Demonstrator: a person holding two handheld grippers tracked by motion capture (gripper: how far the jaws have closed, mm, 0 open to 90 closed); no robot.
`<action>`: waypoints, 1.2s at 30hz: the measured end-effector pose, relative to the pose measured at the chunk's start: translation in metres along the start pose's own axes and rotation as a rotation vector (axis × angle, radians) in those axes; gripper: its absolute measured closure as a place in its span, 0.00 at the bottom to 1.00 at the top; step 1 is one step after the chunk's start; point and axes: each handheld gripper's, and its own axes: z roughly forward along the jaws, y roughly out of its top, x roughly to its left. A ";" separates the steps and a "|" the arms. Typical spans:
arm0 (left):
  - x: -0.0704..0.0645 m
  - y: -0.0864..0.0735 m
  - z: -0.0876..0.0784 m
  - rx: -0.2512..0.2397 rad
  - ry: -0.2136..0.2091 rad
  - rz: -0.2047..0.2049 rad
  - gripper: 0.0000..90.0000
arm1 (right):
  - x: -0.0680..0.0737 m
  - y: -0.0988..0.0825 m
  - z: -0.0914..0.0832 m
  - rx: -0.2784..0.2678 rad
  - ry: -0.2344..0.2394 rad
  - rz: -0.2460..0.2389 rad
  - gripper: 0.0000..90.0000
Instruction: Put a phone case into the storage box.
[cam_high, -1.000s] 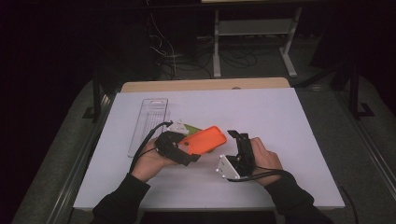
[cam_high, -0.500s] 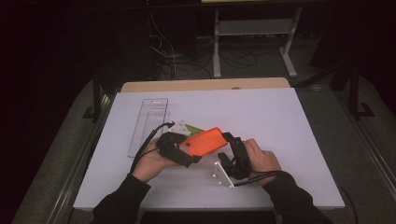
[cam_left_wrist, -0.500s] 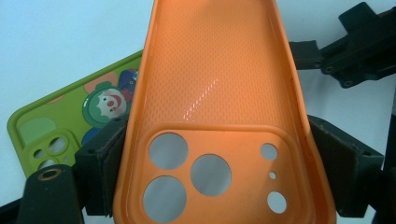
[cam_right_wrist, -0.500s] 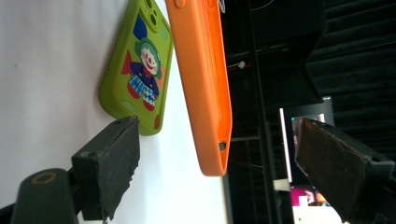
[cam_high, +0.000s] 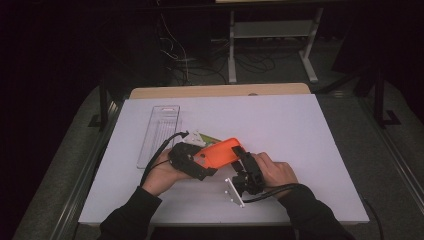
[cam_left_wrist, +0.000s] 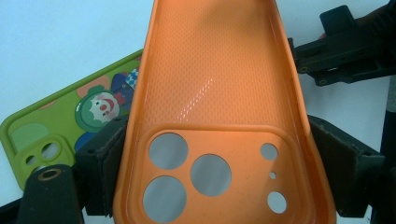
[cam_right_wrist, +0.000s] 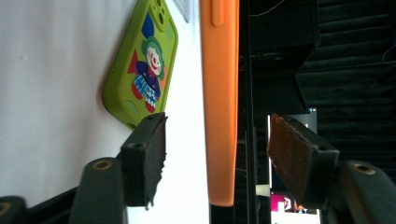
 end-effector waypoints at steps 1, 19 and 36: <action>-0.001 0.000 0.000 -0.003 0.000 -0.005 0.18 | 0.000 0.001 -0.001 0.007 0.018 -0.003 0.44; -0.003 0.000 0.003 -0.001 -0.009 -0.002 0.18 | 0.004 0.003 -0.001 0.008 0.024 -0.040 0.73; -0.002 -0.001 0.004 0.010 -0.015 0.004 0.17 | 0.003 0.003 -0.002 0.008 0.038 -0.059 0.86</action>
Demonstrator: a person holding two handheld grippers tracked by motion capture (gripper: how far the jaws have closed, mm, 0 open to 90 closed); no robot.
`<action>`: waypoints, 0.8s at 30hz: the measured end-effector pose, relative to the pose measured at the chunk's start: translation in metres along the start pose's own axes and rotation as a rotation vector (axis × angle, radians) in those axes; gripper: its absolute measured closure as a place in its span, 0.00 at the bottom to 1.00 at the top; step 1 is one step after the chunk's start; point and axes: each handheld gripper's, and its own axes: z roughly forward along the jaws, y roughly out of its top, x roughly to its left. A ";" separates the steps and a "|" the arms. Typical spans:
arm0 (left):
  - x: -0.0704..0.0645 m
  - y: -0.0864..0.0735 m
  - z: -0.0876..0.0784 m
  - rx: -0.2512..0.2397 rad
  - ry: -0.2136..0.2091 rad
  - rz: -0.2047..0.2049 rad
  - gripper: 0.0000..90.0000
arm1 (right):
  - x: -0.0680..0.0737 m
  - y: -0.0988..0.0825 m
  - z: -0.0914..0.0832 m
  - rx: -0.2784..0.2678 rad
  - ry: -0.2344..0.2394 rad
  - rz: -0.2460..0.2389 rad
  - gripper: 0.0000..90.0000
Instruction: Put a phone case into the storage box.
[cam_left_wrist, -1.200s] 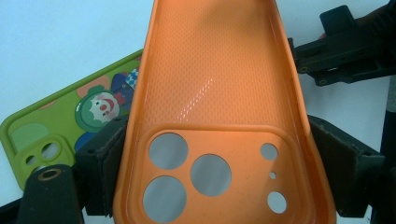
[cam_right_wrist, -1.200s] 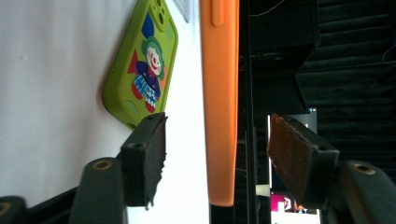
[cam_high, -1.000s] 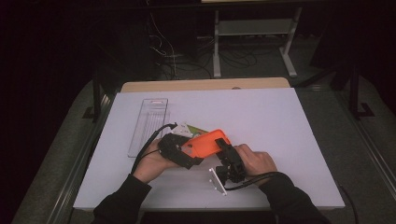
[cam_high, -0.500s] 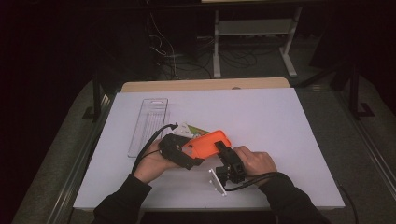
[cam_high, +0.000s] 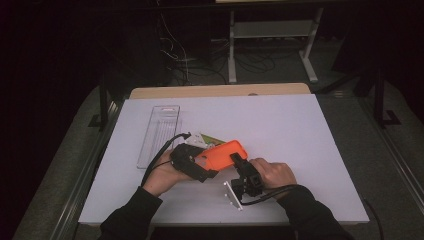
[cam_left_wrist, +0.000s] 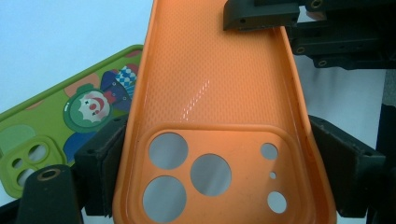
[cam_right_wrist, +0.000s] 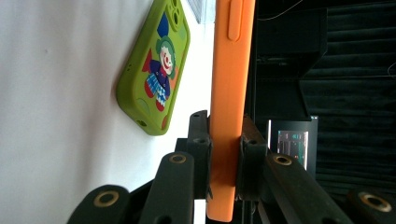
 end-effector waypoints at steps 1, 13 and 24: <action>0.000 0.000 0.000 -0.003 0.000 0.005 0.17 | 0.000 0.000 0.000 0.003 -0.003 0.000 0.86; 0.003 -0.004 -0.005 -0.030 -0.010 0.011 0.00 | 0.001 -0.001 0.000 0.013 -0.011 -0.011 0.86; 0.010 -0.009 -0.013 -0.043 0.003 0.007 0.00 | -0.005 -0.010 0.002 0.036 0.040 0.079 0.86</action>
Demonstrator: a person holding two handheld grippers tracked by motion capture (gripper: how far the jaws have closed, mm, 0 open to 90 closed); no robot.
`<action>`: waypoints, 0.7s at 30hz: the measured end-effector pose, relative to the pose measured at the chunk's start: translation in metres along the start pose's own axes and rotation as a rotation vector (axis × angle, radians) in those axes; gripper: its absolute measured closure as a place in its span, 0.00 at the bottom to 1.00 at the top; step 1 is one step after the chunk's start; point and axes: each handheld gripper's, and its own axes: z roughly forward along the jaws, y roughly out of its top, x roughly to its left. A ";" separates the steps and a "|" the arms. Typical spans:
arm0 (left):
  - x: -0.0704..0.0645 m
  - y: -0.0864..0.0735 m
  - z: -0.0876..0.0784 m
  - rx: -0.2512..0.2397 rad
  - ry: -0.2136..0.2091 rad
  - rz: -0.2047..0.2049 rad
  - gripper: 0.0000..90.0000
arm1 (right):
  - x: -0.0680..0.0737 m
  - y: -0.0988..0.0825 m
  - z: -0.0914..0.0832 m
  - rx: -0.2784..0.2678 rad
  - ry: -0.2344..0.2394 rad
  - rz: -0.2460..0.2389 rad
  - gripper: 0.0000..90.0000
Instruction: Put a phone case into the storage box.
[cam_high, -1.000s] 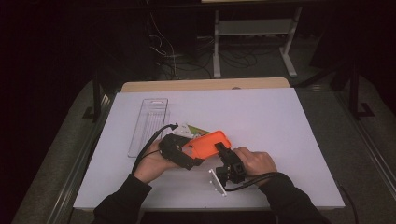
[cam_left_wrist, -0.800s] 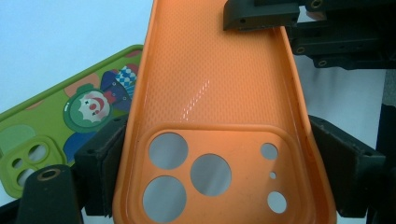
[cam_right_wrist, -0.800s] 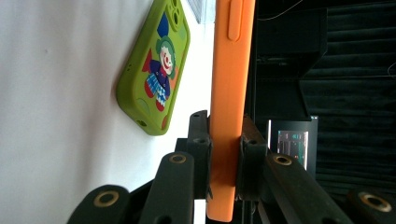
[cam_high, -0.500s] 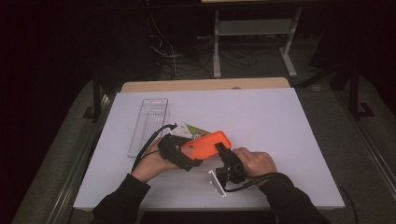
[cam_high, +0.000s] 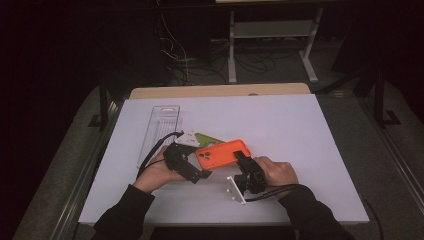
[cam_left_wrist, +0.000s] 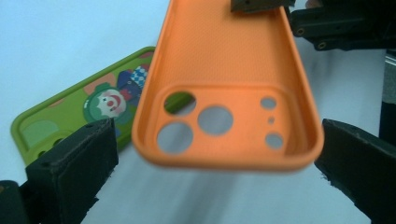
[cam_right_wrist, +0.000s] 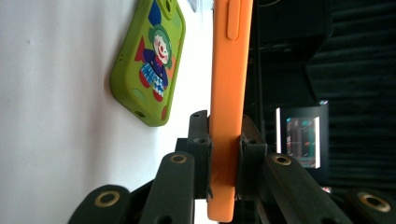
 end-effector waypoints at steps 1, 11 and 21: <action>0.002 0.000 -0.001 0.008 0.005 0.023 0.00 | -0.001 -0.001 0.000 0.002 0.002 0.013 0.86; 0.003 -0.002 -0.001 0.010 0.013 0.009 0.00 | -0.011 -0.013 0.002 0.003 0.038 0.185 0.86; 0.004 -0.002 0.000 0.004 0.023 0.005 0.00 | -0.021 -0.021 0.002 -0.002 0.120 0.351 0.86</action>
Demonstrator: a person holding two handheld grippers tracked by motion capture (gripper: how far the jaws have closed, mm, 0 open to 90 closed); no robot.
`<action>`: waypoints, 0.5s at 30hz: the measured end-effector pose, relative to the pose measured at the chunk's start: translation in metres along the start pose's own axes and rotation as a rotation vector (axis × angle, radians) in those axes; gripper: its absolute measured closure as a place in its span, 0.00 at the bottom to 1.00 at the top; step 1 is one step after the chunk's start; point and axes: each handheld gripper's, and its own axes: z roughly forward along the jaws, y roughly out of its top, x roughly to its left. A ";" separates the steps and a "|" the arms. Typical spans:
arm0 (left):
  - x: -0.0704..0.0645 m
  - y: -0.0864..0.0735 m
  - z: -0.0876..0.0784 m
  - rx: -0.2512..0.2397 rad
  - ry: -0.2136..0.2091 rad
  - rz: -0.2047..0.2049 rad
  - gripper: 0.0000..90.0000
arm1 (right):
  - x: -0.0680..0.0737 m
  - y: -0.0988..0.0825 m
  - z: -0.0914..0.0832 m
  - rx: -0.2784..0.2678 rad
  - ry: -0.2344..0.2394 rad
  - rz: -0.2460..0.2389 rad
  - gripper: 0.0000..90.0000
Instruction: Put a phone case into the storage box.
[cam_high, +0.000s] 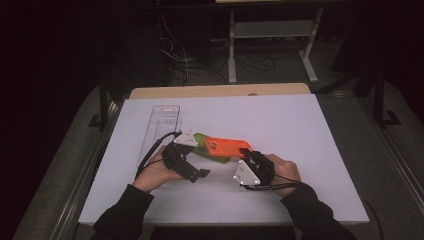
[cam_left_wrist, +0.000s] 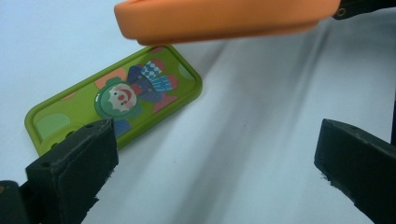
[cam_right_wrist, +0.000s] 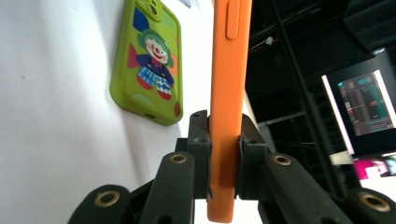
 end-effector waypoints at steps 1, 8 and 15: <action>-0.001 0.000 0.000 0.000 0.000 -0.008 0.00 | -0.001 0.000 0.000 0.000 0.017 0.021 0.86; 0.001 0.000 -0.001 0.016 0.008 0.018 0.00 | -0.006 -0.003 0.000 -0.014 0.078 0.191 0.86; 0.001 -0.001 0.000 0.000 0.010 -0.004 0.00 | -0.012 -0.006 0.001 -0.020 0.138 0.285 0.86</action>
